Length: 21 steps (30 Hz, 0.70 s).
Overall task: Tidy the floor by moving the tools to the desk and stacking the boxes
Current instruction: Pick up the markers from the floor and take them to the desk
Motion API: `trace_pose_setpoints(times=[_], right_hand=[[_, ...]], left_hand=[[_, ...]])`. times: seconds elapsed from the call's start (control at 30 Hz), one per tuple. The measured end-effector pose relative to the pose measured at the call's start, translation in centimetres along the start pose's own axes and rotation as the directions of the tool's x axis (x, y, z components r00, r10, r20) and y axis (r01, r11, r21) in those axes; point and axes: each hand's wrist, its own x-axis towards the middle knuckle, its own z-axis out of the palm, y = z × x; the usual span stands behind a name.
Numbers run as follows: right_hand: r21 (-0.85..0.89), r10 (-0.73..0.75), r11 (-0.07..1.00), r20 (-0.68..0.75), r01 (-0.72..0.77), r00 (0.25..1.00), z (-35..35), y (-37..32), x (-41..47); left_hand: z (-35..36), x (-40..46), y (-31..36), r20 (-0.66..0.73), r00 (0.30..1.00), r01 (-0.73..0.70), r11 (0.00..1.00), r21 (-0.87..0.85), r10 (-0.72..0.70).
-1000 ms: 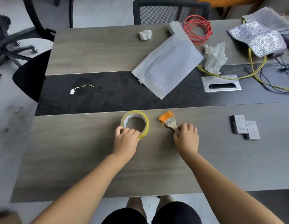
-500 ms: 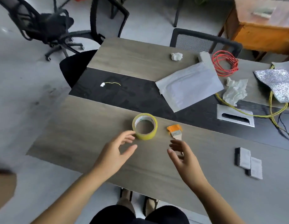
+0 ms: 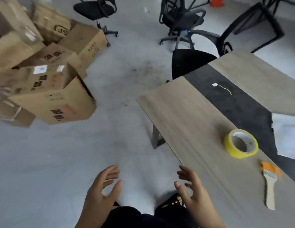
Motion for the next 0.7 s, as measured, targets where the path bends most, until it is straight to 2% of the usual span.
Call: trace_pose_setpoints(times=[0.13, 0.27, 0.43, 0.53, 0.7], right_hand=[[-0.042, -0.115, 0.991, 0.181, 0.124, 0.977, 8.3, -4.8, 1.1], [-0.046, -0.209, 0.969, 0.378, 0.243, 0.902, 17.9, -10.1, 1.4], [-0.036, -0.257, 0.94, 0.579, 0.34, 0.774, 27.7, -16.3, 2.0], [-0.039, -0.264, 0.923, 0.66, 0.383, 0.703, 33.2, -19.3, 2.7], [-0.015, -0.278, 0.889, 0.777, 0.457, 0.565, 41.8, -23.0, 4.2]], left_hand=[[-7.9, -2.7, -3.3, -0.2, 0.979, 0.041, 0.999, -0.016, -0.043], [-16.4, -5.4, -7.0, -0.41, 0.906, 0.097, 0.994, -0.049, -0.108], [-23.9, -9.0, -10.7, -0.612, 0.752, 0.192, 0.97, -0.151, -0.244], [-26.7, -10.7, -12.6, -0.706, 0.633, 0.224, 0.948, -0.227, -0.319], [-30.8, -11.4, -16.0, -0.768, 0.486, 0.298, 0.905, -0.303, -0.417]])
